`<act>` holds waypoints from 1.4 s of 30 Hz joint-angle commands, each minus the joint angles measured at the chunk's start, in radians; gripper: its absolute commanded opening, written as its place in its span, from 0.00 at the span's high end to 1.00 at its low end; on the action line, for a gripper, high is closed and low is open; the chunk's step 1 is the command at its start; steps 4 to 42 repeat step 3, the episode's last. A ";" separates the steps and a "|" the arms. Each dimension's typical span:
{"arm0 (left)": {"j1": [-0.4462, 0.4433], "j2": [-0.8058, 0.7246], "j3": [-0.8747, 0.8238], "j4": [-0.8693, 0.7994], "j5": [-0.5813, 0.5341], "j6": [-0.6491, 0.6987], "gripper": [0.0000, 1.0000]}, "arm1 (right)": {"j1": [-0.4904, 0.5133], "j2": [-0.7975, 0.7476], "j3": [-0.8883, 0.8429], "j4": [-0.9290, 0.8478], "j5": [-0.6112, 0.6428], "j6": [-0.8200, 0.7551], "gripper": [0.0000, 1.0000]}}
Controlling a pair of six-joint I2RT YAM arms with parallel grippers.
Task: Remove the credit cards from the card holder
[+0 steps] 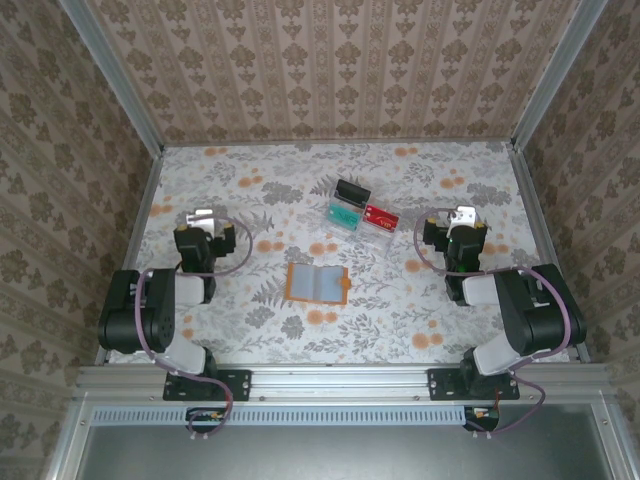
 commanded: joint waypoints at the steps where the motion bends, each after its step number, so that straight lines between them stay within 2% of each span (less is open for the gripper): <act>1: 0.007 0.000 0.023 -0.015 0.039 -0.011 0.00 | -0.007 0.002 0.021 -0.005 -0.009 0.015 0.00; 42: 0.007 -0.001 0.022 -0.014 0.040 -0.011 0.00 | -0.008 0.000 0.017 -0.002 -0.010 0.014 0.00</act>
